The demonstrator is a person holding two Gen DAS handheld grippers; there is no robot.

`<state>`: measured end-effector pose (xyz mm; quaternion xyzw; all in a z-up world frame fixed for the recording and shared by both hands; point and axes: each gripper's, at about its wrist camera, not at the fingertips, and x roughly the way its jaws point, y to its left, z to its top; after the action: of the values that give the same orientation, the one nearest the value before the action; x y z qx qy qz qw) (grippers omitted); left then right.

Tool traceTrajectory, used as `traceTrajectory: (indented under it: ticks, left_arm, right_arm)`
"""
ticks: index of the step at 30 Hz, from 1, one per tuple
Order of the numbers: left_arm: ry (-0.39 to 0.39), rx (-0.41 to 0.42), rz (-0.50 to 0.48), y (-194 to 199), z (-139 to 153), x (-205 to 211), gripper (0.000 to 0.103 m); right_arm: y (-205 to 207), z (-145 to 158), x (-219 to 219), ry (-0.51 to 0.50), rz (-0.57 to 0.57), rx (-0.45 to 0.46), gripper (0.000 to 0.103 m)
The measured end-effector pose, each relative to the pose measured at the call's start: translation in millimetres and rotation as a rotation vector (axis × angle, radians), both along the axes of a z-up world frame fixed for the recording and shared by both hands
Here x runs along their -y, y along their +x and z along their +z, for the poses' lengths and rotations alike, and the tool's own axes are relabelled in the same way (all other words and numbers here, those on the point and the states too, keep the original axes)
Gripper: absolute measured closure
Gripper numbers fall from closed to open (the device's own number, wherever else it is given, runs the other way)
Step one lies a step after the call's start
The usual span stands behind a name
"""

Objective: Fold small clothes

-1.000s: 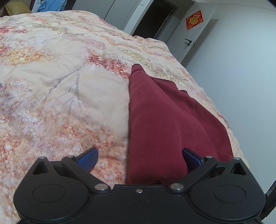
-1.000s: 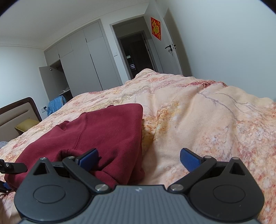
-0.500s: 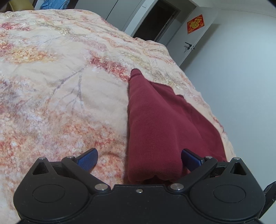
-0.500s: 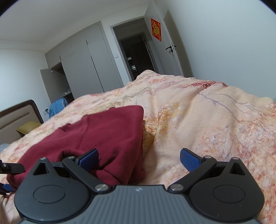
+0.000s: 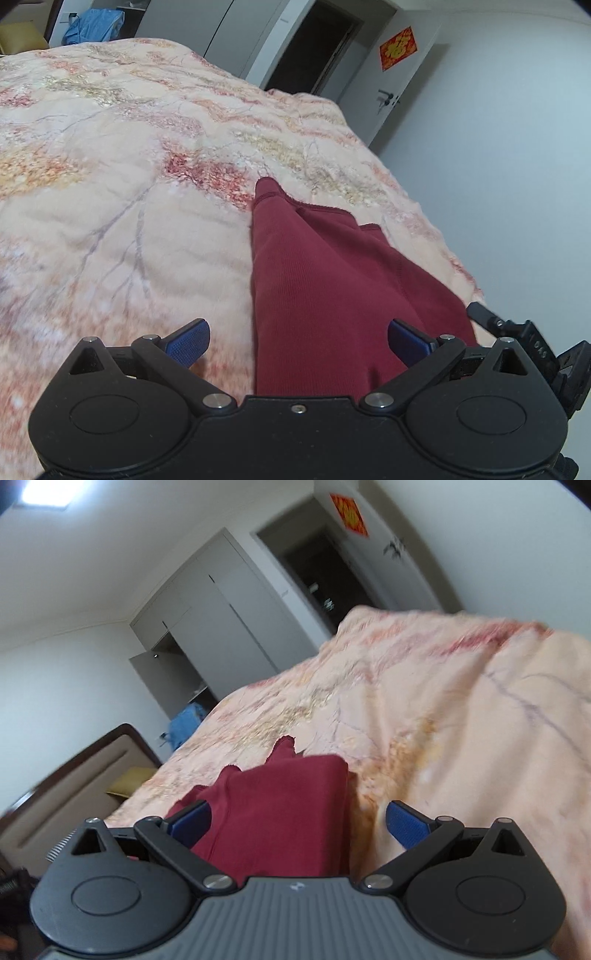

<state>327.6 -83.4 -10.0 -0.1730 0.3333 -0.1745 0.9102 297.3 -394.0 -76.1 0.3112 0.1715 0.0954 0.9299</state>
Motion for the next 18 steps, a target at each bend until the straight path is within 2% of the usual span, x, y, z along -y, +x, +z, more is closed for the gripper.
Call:
traceTrajectory:
  ticks: [3, 7, 10, 14, 18]
  left_arm:
    - [0.103, -0.053, 0.011, 15, -11, 9, 0.0]
    - [0.053, -0.081, 0.026, 20, -21, -3, 0.0]
    - [0.069, -0.074, 0.035, 17, -21, -6, 0.0]
    - [0.034, -0.077, 0.044, 16, -24, -12, 0.0]
    - [0.034, -0.081, 0.04, 16, -20, -10, 0.001]
  right_arm:
    - [12, -8, 6, 0.033, 0.027, 0.021, 0.0]
    - [-1, -18, 3, 0.051, 0.083, 0.111, 0.0]
    - [-6, -24, 9, 0.102, 0.11, 0.153, 0.0]
    - [-3, -34, 26, 0.219, 0.126, 0.169, 0.0]
    - [1, -36, 27, 0.213, 0.124, 0.16, 0.0]
